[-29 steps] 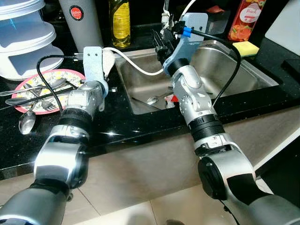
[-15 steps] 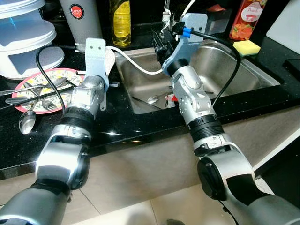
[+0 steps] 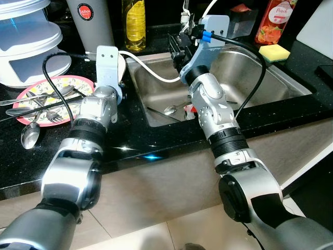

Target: Kitchen organization

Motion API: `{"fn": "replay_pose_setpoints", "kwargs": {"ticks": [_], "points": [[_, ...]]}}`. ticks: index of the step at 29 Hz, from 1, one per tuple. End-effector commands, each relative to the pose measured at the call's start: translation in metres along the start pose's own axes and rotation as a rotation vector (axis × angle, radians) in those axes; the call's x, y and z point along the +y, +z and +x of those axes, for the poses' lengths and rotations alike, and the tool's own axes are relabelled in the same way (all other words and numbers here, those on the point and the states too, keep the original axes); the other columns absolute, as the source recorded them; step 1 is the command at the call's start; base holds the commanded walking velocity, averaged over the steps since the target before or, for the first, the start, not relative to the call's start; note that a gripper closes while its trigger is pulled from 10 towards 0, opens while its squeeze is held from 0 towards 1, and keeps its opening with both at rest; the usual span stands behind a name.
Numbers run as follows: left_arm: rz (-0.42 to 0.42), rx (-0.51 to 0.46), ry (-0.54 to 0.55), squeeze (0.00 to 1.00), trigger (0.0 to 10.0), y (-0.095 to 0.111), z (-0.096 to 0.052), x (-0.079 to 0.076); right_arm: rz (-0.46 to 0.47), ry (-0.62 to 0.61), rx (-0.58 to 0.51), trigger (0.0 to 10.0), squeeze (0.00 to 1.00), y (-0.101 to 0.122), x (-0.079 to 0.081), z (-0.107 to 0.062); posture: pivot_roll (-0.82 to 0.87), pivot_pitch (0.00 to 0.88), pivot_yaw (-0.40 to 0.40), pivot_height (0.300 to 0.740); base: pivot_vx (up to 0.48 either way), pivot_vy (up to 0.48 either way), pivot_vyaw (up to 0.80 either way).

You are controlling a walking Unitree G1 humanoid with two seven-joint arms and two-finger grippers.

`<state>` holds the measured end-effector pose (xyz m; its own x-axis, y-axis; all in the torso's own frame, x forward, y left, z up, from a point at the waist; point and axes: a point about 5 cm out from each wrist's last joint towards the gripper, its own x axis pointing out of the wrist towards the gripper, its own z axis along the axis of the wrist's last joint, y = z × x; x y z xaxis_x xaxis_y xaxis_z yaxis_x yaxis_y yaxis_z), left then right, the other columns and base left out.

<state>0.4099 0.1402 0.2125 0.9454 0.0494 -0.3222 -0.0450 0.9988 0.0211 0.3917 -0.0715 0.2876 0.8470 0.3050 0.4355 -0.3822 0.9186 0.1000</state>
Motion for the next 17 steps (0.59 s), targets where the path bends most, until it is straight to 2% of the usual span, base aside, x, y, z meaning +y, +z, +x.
{"fn": "replay_pose_setpoints", "kwargs": {"ticks": [1, 2, 8, 10, 13, 17], "points": [[-0.032, 0.052, -0.022, 1.0, 10.0, -0.005, 0.001, -0.004, 0.007, 0.001, -0.001, 10.0, 0.0, 0.0, 0.0, -0.002, -0.04, 0.0, 0.016, 0.74, 0.0, 0.0, 0.0], [-0.046, 0.071, -0.025, 0.0, 10.0, -0.009, 0.002, -0.004, 0.008, 0.002, -0.001, 10.0, 0.0, 0.0, 0.0, -0.002, -0.03, 0.0, 0.015, 0.74, 0.0, 0.0, 0.0], [-0.091, 0.147, 0.017, 0.0, 10.0, -0.027, 0.005, 0.003, 0.009, 0.007, 0.0, 10.0, 0.0, -0.001, 0.001, -0.002, -0.03, 0.0, 0.015, 0.74, 0.0, 0.0, 0.0], [-0.144, 0.186, -0.001, 0.0, 0.0, -0.036, 0.005, 0.002, 0.008, 0.009, 0.0, 10.0, 0.0, -0.001, 0.002, -0.002, -0.03, 0.0, 0.016, 0.74, 0.0, 0.0, 0.0], [-0.174, 0.204, -0.01, 0.0, 0.0, -0.041, 0.005, 0.0, 0.008, 0.01, 0.001, 10.0, 0.0, -0.002, 0.002, -0.002, -0.03, 0.0, 0.016, 0.74, 0.0, 0.0, 0.0], [-0.161, 0.194, -0.006, 0.0, 0.0, -0.04, 0.006, 0.001, 0.009, 0.009, 0.002, 10.0, 0.0, -0.002, 0.002, -0.002, -0.03, 0.0, 0.016, 0.74, 0.0, 0.0, 0.0]]}}
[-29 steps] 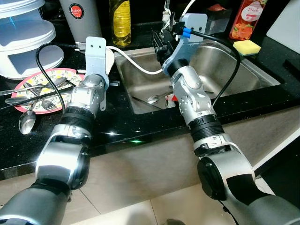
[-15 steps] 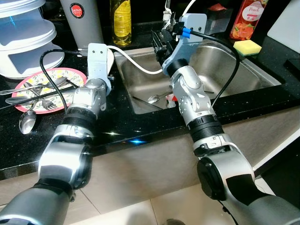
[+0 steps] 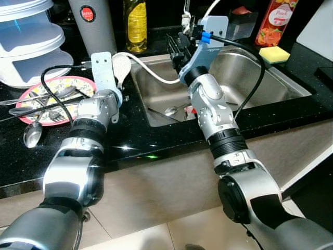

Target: Kitchen organization

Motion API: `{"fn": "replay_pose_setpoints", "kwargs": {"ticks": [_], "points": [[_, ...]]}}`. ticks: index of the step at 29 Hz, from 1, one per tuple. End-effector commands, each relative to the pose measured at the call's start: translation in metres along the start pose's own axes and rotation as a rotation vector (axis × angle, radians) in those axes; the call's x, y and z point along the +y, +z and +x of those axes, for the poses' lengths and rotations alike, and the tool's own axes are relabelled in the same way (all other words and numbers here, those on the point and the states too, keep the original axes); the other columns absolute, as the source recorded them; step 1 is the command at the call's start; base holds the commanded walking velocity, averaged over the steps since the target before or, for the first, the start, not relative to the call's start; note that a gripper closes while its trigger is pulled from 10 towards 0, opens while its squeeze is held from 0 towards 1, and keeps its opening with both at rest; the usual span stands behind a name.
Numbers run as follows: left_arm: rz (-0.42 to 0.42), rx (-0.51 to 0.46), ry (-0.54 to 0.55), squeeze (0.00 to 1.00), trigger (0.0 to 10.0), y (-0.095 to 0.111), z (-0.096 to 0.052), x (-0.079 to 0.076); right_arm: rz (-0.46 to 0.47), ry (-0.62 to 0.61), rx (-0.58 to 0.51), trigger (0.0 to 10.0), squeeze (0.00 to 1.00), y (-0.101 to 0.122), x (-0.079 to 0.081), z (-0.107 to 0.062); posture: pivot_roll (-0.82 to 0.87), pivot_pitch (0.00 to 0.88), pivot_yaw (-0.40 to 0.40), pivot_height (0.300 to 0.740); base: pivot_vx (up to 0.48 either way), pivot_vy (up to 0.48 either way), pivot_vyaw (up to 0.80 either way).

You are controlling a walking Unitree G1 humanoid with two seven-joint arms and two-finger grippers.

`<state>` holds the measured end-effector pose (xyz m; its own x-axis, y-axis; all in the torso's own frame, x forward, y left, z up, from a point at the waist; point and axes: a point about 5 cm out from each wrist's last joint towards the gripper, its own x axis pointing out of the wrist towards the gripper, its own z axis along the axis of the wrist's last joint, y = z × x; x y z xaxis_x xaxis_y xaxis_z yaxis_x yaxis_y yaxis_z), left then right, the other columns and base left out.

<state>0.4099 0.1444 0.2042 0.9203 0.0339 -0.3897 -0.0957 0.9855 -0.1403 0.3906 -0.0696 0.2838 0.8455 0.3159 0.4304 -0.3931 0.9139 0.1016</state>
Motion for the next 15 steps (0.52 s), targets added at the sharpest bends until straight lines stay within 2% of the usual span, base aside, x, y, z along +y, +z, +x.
{"fn": "replay_pose_setpoints", "kwargs": {"ticks": [1, 6, 9, 10, 11, 15], "points": [[0.011, 0.118, 0.018, 0.0, 0.0, -0.031, 0.005, 0.003, 0.003, -0.001, -0.004, 10.0, 0.0, 0.001, 0.0, 0.0, -0.03, 0.0, 0.017, 0.74, 0.0, 0.0, 0.0], [0.039, 0.089, 0.041, 0.0, 0.0, -0.026, 0.005, 0.004, 0.002, -0.001, -0.004, 10.0, 0.0, 0.001, 0.0, 0.0, -0.03, 0.0, 0.017, 0.74, 0.0, 0.0, 0.0], [0.045, 0.035, 0.063, 0.0, 0.0, -0.017, 0.004, 0.005, 0.002, -0.002, -0.003, 10.0, 0.0, 0.001, 0.0, 0.0, -0.03, 0.0, 0.017, 0.74, 0.0, 0.0, 0.0], [0.055, -0.058, 0.082, 0.0, 2.0, -0.001, 0.001, 0.006, 0.001, -0.003, -0.003, 10.0, 0.0, 0.001, 0.0, 0.0, -0.03, 0.0, 0.017, 0.74, 0.0, 0.0, 0.0], [0.071, -0.129, 0.096, 0.0, 10.0, 0.011, -0.002, 0.006, 0.001, -0.002, -0.003, 10.0, 0.0, 0.001, 0.0, 0.0, -0.03, 0.0, 0.017, 0.74, 0.0, 0.0, 0.0], [0.12, -0.289, 0.113, 0.0, 10.0, 0.04, -0.015, 0.005, 0.002, -0.001, -0.005, 10.0, 0.0, 0.001, 0.0, -0.001, -0.03, 0.0, 0.017, 0.74, 0.0, 0.0, 0.0]]}}
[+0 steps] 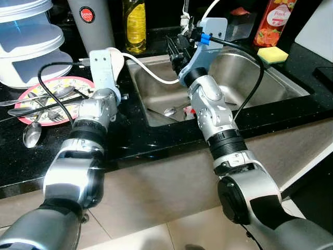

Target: Kitchen organization

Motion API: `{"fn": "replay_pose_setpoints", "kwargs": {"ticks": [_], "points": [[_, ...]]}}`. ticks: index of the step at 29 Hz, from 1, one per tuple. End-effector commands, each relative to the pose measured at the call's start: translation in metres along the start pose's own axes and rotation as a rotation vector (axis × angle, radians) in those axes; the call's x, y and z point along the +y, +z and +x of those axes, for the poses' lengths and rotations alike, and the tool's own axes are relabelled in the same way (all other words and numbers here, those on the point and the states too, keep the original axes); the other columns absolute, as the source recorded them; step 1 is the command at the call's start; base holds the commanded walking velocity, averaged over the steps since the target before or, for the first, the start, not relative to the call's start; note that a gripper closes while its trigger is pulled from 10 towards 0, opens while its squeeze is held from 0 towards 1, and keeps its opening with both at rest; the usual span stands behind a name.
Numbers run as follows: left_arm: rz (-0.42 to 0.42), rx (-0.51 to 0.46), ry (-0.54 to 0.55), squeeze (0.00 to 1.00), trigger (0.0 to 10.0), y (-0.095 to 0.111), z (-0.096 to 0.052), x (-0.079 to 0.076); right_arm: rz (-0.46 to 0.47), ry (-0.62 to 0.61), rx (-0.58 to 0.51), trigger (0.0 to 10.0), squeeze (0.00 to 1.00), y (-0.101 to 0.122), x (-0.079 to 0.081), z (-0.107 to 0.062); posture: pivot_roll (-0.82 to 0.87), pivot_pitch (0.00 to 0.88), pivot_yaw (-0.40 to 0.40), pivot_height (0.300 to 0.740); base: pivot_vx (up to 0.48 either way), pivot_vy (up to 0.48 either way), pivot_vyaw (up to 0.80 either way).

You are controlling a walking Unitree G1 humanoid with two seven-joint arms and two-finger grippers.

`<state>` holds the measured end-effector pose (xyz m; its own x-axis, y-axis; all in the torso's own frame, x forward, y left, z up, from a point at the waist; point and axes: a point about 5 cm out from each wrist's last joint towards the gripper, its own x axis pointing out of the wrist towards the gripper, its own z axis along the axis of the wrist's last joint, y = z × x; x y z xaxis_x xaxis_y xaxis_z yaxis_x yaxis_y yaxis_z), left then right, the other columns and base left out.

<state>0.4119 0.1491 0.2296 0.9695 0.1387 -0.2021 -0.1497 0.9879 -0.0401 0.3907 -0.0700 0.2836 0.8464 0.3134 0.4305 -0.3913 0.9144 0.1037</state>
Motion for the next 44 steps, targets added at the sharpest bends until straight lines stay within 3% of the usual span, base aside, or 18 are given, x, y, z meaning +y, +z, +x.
{"fn": "replay_pose_setpoints", "kwargs": {"ticks": [1, 6, 11, 16, 20, 23, 24, 31, 34, 38, 39, 44], "points": [[0.056, -0.118, 0.041, 0.0, 10.0, 0.023, -0.005, 0.006, 0.001, 0.001, -0.005, 10.0, 0.0, 0.001, 0.0, 0.0, -0.03, 0.0, 0.017, 0.74, 0.0, 0.0, 0.0], [0.094, -0.217, 0.013, 0.0, 10.0, 0.04, -0.014, 0.002, 0.005, 0.006, -0.011, 10.0, 0.0, 0.003, 0.001, 0.0, -0.03, 0.0, 0.013, 0.74, 0.0, 0.0, 0.0], [0.099, -0.243, -0.013, 0.0, 10.0, 0.045, -0.019, -0.001, 0.008, 0.016, -0.017, 10.0, 0.0, 0.005, 0.002, 0.001, -0.03, 0.0, 0.012, 0.74, 0.0, 0.0, 0.0], [0.082, -0.143, 0.007, 0.0, 10.0, 0.029, -0.015, 0.003, 0.008, 0.024, -0.019, 10.0, 0.0, 0.005, 0.003, 0.001, -0.03, 0.0, 0.012, 0.74, 0.0, 0.0, 0.0], [0.093, -0.121, 0.046, 0.0, 10.0, 0.025, -0.015, 0.01, 0.005, 0.028, -0.021, 10.0, 0.0, 0.006, 0.004, 0.001, -0.03, 0.0, 0.014, 0.74, 0.0, 0.0, 0.0], [0.073, -0.073, 0.107, 0.0, 10.0, 0.018, -0.015, 0.022, 0.003, 0.027, -0.02, 10.0, 0.0, 0.006, 0.003, 0.0, -0.03, 0.0, 0.02, 0.74, 0.0, 0.0, 0.0], [0.067, -0.046, 0.12, 1.0, 10.0, 0.011, -0.017, 0.028, 0.001, 0.025, -0.019, 10.0, 0.0, 0.005, 0.002, -0.001, -0.04, 0.0, 0.023, 0.74, 0.0, 0.0, 0.0], [0.088, -0.003, 0.114, 1.0, 10.0, -0.007, -0.044, 0.035, 0.0, 0.017, -0.016, 10.0, 0.0, 0.004, 0.0, -0.005, -0.03, 0.0, 0.029, 0.74, 0.0, 0.0, 0.0], [0.083, 0.019, 0.2, 1.0, 10.0, -0.015, -0.055, 0.054, 0.006, 0.011, -0.009, 10.0, 0.0, 0.001, -0.001, -0.007, -0.02, 0.0, 0.028, 0.74, 0.0, 0.0, 0.0], [0.023, 0.028, 0.271, 1.0, 10.0, -0.014, -0.054, 0.074, 0.013, 0.015, -0.005, 10.0, 0.0, 0.0, 0.001, -0.007, -0.01, 0.0, 0.028, 0.74, 0.0, 0.0, 0.0], [-0.005, 0.03, 0.278, 0.0, 10.0, -0.011, -0.053, 0.079, 0.014, 0.018, -0.005, 10.0, 0.0, -0.001, 0.002, -0.007, -0.01, 0.0, 0.028, 0.74, 0.0, 0.0, 0.0], [-0.068, 0.035, 0.321, 0.0, 10.0, -0.003, -0.054, 0.097, 0.014, 0.017, -0.007, 10.0, 0.0, 0.0, 0.002, -0.008, -0.02, 0.0, 0.037, 0.74, 0.0, 0.0, 0.0]]}}
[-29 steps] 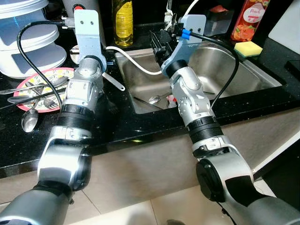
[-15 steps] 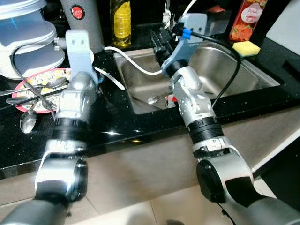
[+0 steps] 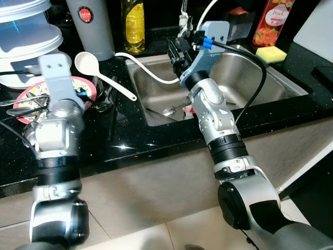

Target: Kitchen organization

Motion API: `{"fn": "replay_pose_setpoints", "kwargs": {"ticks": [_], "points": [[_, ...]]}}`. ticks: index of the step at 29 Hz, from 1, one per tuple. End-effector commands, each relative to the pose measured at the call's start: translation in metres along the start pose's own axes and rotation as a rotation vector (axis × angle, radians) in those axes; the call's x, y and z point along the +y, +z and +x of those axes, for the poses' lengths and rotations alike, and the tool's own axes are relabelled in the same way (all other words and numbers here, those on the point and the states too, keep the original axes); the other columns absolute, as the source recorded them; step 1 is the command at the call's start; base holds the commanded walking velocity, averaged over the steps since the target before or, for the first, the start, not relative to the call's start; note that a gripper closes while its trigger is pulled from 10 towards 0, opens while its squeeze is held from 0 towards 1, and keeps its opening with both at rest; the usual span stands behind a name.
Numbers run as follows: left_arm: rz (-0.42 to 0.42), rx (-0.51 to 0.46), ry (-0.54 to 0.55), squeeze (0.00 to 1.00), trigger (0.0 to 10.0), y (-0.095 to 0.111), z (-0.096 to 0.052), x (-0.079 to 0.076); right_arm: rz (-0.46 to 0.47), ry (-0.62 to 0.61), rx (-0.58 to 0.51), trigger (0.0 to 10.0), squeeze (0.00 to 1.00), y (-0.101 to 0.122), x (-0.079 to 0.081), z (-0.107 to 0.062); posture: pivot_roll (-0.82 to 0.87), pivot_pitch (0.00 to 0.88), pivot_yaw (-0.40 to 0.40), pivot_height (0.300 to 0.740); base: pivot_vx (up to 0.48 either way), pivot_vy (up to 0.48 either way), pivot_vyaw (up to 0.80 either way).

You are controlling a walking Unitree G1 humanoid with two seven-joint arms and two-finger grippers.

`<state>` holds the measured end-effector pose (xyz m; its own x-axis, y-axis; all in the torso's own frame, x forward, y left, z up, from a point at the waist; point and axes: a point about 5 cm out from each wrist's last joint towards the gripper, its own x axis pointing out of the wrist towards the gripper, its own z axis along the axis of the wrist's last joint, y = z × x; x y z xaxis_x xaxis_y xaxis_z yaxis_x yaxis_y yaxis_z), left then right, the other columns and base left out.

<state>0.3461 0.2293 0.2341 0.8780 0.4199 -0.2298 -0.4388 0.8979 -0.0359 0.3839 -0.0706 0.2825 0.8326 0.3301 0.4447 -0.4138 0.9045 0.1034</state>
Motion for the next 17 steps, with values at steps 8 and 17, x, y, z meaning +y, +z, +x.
{"fn": "replay_pose_setpoints", "kwargs": {"ticks": [8, 17], "points": [[-0.087, 0.017, 0.154, 0.0, 10.0, 0.0, 0.006, 0.036, 0.0, -0.017, 0.011, 10.0, 0.0, -0.002, -0.004, -0.005, -0.02, 0.0, 0.037, 0.74, 0.0, 0.0, 0.0], [-0.322, -0.046, 0.354, 0.0, 10.0, -0.004, -0.027, 0.019, 0.0, -0.012, 0.02, 10.0, 0.0, -0.004, -0.003, -0.005, -0.02, 0.0, 0.03, 0.74, 0.0, 0.0, 0.0]]}}
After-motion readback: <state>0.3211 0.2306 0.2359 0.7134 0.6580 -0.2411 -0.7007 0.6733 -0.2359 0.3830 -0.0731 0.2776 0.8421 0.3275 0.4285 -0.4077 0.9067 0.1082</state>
